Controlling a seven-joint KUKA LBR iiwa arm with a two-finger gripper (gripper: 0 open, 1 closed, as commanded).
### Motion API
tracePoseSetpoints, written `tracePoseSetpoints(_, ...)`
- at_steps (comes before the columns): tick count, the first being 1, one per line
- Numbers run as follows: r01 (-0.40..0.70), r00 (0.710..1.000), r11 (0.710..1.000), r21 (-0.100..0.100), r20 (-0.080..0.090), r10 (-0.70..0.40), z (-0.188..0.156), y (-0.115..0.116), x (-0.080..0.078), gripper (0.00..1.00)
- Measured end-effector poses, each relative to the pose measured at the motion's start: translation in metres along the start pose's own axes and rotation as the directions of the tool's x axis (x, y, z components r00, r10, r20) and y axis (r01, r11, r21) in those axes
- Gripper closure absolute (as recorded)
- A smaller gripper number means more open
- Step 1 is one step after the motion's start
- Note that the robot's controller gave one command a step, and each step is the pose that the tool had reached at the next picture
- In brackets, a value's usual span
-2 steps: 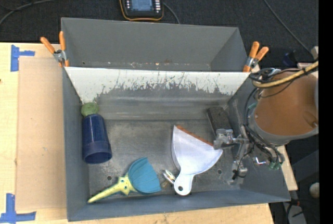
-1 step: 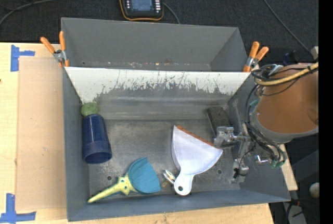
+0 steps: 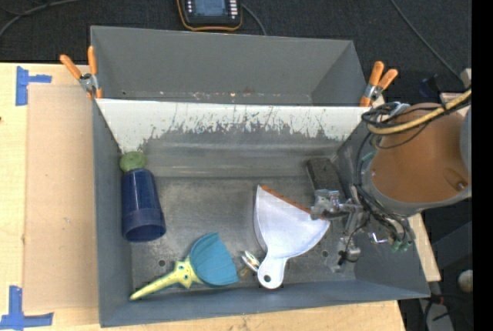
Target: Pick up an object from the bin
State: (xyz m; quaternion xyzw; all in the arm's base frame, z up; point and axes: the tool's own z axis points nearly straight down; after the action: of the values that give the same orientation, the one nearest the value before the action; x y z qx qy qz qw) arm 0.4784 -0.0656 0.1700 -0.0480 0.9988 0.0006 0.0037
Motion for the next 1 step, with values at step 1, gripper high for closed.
tracePoseSetpoints(1, 0.133, 0.991, 0.991, -0.002, -0.004, -0.133, -0.0257, 0.0097, -0.0327, 0.0)
